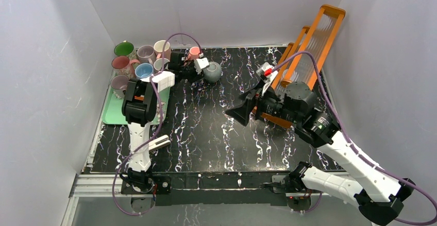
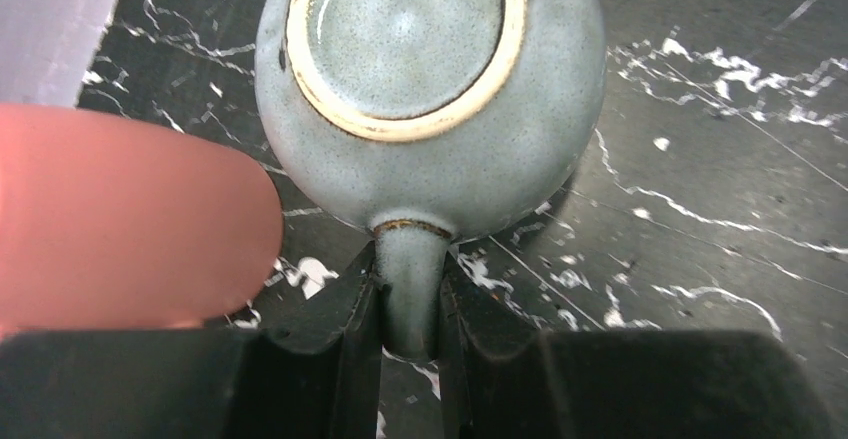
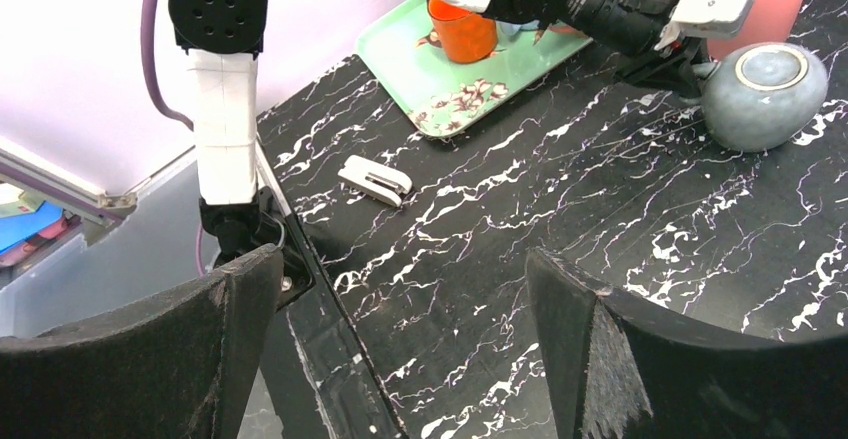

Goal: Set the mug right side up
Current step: Turn over the cup at the center of the board.

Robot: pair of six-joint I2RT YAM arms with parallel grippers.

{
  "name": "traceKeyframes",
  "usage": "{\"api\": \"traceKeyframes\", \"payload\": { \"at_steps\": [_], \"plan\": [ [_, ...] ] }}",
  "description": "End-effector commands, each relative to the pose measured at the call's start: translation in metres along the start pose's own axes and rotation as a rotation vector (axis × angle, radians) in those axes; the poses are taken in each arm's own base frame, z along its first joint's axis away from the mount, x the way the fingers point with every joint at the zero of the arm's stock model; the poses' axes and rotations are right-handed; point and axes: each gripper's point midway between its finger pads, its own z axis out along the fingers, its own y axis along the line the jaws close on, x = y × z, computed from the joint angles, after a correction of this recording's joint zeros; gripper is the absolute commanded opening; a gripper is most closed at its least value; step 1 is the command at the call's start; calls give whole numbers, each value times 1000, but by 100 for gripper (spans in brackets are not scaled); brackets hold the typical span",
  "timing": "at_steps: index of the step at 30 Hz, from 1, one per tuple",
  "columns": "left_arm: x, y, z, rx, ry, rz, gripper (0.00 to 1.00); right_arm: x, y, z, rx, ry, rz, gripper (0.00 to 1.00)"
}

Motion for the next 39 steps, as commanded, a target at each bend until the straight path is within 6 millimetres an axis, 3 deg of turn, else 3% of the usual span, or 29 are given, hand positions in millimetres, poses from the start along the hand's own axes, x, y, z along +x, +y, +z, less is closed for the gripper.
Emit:
{"api": "traceKeyframes", "payload": {
  "at_steps": [1, 16, 25, 29, 39],
  "plan": [
    [-48, 6, -35, -50, -44, -4, 0, -11, 5, -5, -5, -44, 7, 99],
    [-92, -12, -104, -197, -117, -338, 0, 17, -21, 3, 119, 4, 136, 99],
    [-92, -32, -148, -318, -80, -629, 0, 21, -27, 8, 144, 20, 147, 99],
    [-86, -49, -162, -320, -13, -760, 0, 34, -36, 19, 147, 45, 98, 99],
    [-117, -74, -210, -339, -51, -959, 0, 34, -50, 46, 134, 69, -72, 98]
  ]
}}
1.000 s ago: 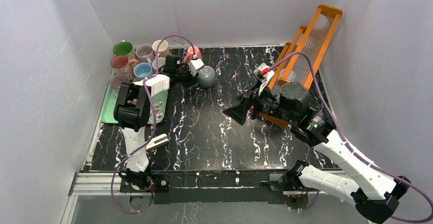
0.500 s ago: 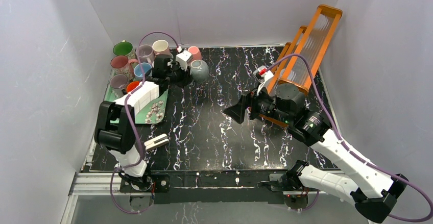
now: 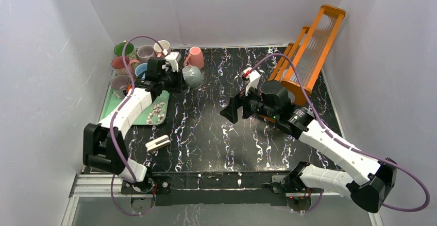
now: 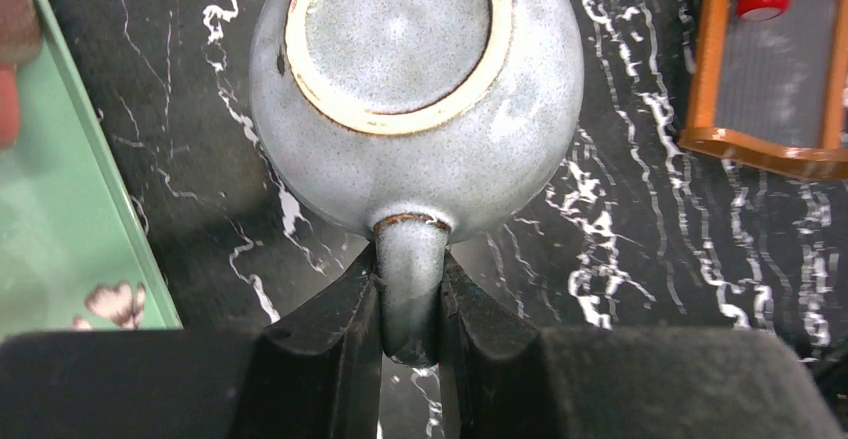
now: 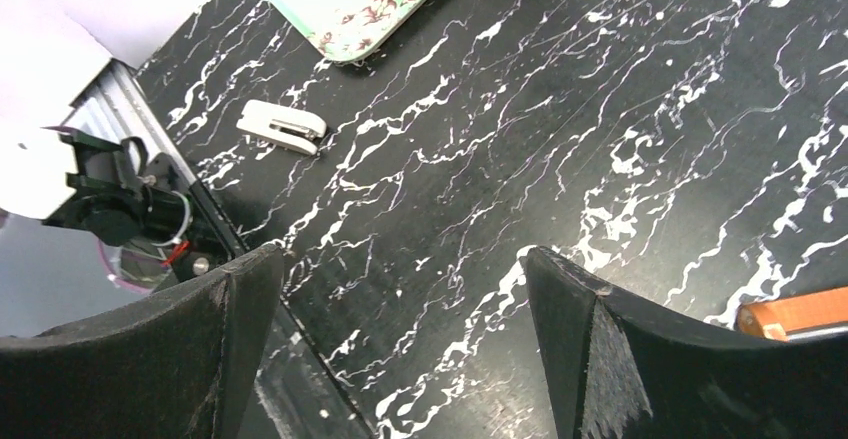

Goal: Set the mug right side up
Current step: Turn over the cup at the center of the board.

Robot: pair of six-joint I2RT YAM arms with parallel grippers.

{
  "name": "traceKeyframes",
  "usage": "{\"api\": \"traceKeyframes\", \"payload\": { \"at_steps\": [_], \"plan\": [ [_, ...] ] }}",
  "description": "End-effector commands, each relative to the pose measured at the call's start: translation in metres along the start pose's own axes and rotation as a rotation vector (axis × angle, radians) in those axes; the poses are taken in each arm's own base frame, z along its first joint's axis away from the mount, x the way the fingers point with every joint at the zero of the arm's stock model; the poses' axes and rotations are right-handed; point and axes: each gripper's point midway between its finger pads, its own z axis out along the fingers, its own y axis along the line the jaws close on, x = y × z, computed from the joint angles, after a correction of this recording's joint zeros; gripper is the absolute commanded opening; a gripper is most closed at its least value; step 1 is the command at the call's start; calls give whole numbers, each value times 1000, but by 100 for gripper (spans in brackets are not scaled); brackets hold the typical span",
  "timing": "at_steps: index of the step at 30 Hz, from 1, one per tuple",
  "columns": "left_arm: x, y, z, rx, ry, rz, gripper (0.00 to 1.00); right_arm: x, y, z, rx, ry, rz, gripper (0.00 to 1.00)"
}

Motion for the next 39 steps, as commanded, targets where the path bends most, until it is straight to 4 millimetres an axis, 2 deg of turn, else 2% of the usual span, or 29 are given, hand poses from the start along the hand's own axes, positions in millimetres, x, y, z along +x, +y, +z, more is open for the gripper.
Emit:
{"api": "traceKeyframes", "payload": {
  "at_steps": [1, 7, 10, 15, 18, 22, 26, 29, 33, 39],
  "plan": [
    [-39, -29, -54, 31, -144, -79, 0, -34, 4, 4, -28, -125, -177, 98],
    [-24, -49, -72, 93, -71, -219, 0, -55, -2, 20, -2, -238, -372, 99],
    [-15, -58, -75, 123, -1, -289, 0, -58, -6, 33, 23, -273, -448, 99],
    [-6, -81, -80, 228, 76, -403, 0, -53, 17, 55, -25, -315, -599, 97],
    [-5, -84, -85, 238, 79, -431, 0, -42, 39, 63, -93, -359, -770, 88],
    [-1, -95, -88, 278, 116, -510, 0, -31, 51, 65, -140, -490, -954, 85],
    [2, -103, -89, 317, 159, -594, 0, -29, 52, 71, -133, -549, -1016, 60],
    [0, -107, -92, 339, 150, -619, 0, -29, 53, 76, -131, -576, -1042, 50],
    [-5, -111, -98, 360, 129, -620, 0, -22, 54, 85, -130, -585, -1099, 46],
    [-6, -116, -100, 387, 127, -645, 0, -25, 53, 90, -74, -651, -1173, 46]
  ]
}}
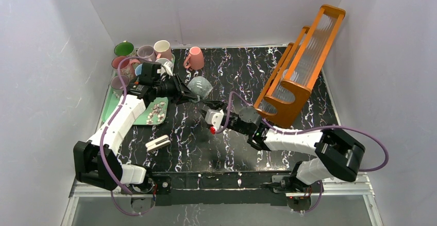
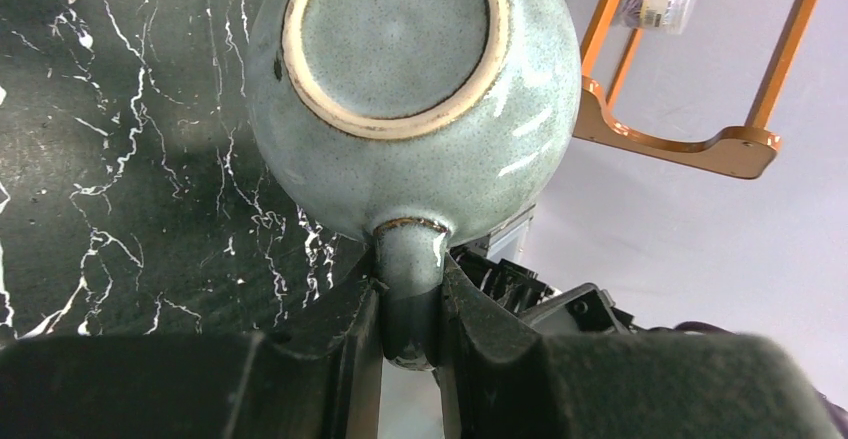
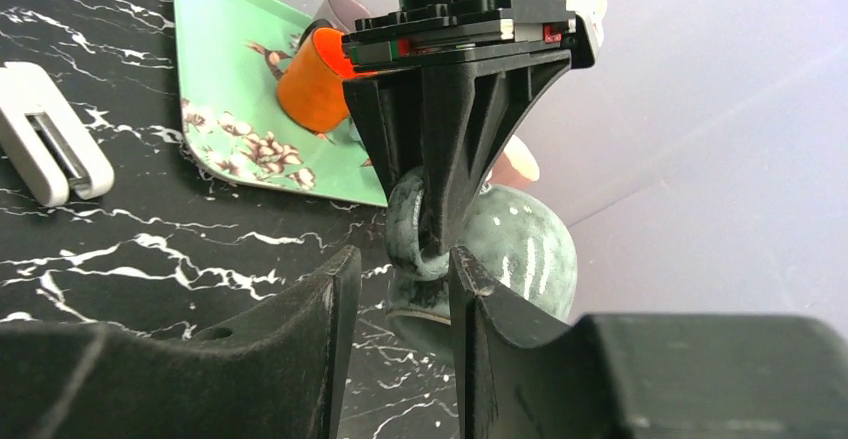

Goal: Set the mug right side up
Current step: Turn over the cup at the center of the board.

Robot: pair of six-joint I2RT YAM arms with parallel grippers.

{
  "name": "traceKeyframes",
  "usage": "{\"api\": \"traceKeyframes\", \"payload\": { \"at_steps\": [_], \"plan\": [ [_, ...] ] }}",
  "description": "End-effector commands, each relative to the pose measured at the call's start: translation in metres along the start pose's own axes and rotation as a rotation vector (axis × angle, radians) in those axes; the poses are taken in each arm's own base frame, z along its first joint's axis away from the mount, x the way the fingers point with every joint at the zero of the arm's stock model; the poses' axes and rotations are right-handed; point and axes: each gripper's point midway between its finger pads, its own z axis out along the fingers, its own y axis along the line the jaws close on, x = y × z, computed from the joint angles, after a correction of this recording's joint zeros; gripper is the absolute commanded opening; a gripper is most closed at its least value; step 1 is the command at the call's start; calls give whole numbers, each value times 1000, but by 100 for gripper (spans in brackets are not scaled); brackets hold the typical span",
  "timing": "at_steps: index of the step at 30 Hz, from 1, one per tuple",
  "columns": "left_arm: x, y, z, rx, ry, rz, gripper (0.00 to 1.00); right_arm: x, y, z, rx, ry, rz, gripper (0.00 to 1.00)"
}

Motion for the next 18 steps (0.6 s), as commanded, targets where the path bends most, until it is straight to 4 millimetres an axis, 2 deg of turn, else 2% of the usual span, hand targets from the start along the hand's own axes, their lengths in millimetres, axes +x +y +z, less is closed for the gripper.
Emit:
{"api": "traceKeyframes", "payload": {
  "at_steps": [1, 8, 18],
  "plan": [
    [3, -42, -24, 164, -31, 62, 0, -20, -18, 3, 104, -99, -126, 46],
    [7, -42, -24, 180, -24, 45, 0, -9, -22, 9, 150, -77, -227, 50],
    [8, -48, -27, 202, -25, 34, 0, 4, -19, 18, 177, -63, -288, 47]
  ]
}}
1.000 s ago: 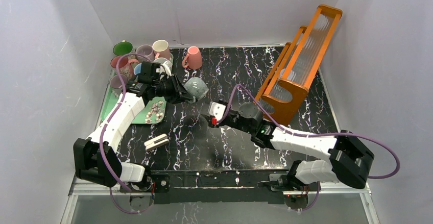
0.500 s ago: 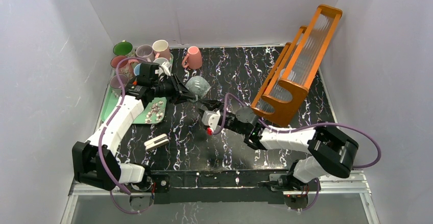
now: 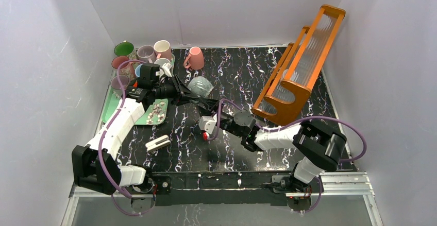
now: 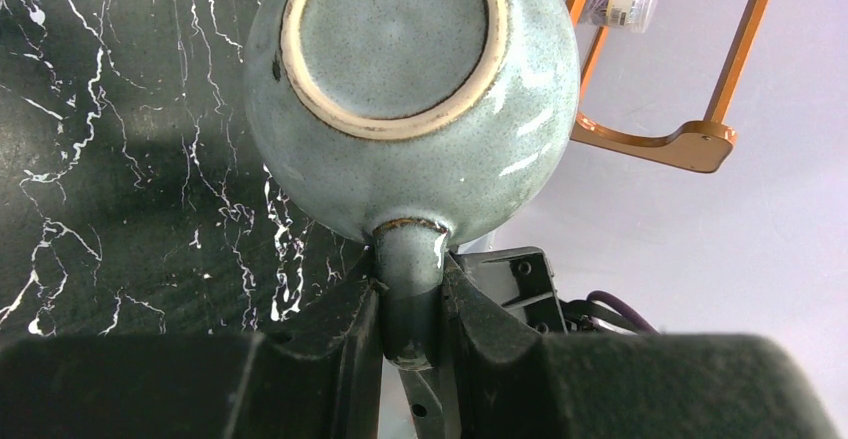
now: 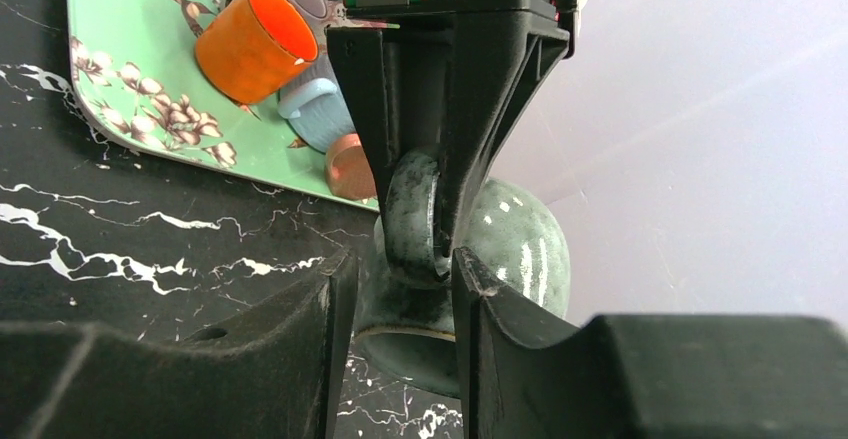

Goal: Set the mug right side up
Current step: Turn over the cup at the center of the board.

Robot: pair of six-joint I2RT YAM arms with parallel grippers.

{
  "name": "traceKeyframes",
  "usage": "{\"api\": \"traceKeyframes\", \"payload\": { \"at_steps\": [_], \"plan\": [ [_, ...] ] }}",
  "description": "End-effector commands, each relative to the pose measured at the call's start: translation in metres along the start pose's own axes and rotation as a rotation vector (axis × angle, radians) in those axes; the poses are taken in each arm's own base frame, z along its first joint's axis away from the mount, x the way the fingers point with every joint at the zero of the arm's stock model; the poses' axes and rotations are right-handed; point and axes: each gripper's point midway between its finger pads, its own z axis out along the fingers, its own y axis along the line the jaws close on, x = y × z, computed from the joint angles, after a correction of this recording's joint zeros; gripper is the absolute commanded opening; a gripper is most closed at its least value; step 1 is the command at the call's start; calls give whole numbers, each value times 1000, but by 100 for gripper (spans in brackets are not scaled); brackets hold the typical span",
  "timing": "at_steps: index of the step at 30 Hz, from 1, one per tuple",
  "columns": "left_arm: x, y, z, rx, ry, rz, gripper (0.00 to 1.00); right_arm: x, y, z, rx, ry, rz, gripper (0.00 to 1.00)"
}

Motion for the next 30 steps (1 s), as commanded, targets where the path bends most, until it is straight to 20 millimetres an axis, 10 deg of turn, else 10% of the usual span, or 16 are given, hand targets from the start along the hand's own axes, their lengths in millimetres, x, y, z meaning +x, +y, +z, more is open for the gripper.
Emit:
{"api": "traceKeyframes", "payload": {
  "at_steps": [1, 8, 14, 30],
  "plan": [
    [3, -39, -20, 147, -15, 86, 0, -13, -21, 3, 98, -52, -55, 47],
    [6, -37, -20, 146, -10, 77, 0, -8, -27, 7, 144, -36, -93, 34],
    [11, -33, -20, 141, 0, 62, 0, -9, -36, 7, 206, -52, -130, 2],
    [8, -15, -21, 75, -72, 92, 42, 6, -11, -15, 55, 56, -34, 1]
  ]
}}
